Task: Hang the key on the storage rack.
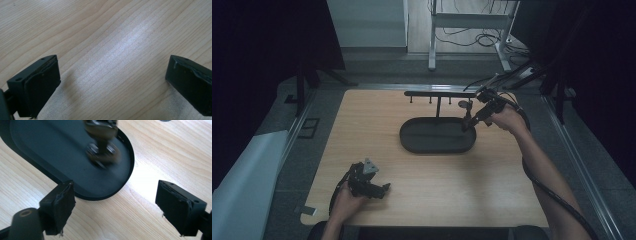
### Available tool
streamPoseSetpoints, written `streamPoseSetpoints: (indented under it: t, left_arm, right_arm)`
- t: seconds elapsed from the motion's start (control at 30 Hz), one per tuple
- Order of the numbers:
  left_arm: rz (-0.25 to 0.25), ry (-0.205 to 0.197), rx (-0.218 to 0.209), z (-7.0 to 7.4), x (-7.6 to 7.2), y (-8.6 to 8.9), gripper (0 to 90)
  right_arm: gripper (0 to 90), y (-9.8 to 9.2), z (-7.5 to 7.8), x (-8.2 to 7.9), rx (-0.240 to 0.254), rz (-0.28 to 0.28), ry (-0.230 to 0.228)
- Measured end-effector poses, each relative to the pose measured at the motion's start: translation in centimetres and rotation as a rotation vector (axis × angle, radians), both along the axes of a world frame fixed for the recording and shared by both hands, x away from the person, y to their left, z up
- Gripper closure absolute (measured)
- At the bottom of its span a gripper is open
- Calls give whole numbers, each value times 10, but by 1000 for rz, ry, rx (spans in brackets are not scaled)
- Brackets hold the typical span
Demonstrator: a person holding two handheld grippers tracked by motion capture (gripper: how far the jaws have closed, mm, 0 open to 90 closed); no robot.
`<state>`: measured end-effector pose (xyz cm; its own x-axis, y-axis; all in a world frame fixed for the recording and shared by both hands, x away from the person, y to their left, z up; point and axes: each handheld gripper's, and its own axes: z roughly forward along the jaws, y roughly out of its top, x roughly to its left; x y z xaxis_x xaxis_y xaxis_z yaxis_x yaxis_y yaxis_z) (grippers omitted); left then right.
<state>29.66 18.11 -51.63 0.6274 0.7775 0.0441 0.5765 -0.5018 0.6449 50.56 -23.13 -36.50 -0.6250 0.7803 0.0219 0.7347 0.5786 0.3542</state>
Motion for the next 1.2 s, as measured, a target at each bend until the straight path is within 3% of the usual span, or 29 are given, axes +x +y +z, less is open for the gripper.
streamPoseSetpoints:
  t: [0.53, 1.2]
  left_arm:
    - [3, -2, -4, 0, 0, 0, 0]
    - [6, -9, -7, 1, 0, 1, 0]
  right_arm:
    - [126, -6, 1, -25, 15, 56, -67]
    - [121, -14, -5, -48, 42, 78, -88]
